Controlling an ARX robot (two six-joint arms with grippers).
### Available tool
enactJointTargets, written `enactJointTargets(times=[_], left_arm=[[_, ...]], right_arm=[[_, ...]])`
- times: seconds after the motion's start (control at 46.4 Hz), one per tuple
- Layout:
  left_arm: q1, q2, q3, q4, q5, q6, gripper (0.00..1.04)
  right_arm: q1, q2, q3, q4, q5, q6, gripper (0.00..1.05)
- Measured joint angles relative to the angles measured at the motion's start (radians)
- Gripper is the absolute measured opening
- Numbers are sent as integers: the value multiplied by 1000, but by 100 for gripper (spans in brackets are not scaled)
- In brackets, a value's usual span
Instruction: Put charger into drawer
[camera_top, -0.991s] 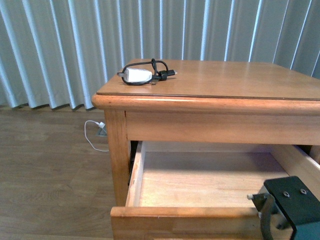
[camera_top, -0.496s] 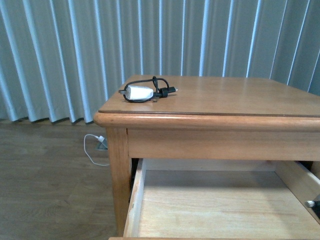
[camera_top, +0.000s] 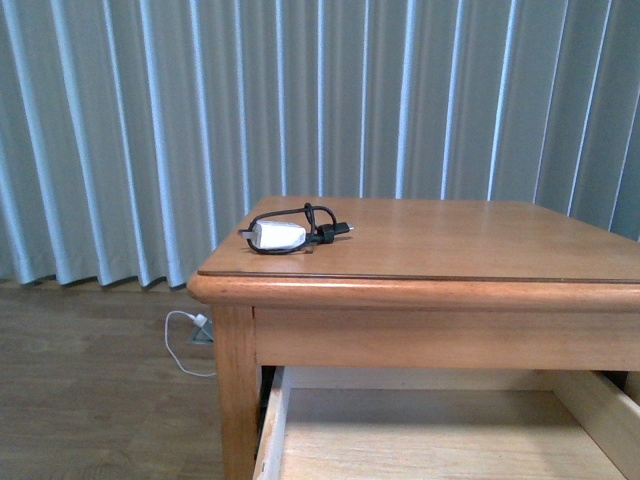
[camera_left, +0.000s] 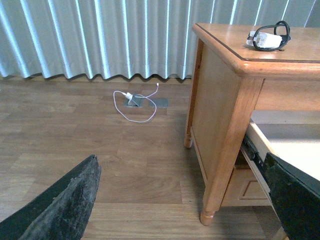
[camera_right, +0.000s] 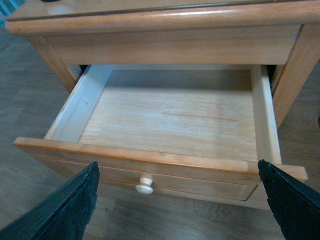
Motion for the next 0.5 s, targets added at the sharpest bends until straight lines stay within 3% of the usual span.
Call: enactJointTargets(times=[0.237, 0.496], left_arm=[[0, 0, 0, 0, 0, 0, 99], [0, 0, 0, 0, 0, 0, 99]], right_arm=[[-220, -152, -45, -19, -210, -18, 96], [-245, -167, -51, -18, -230, 6, 96]])
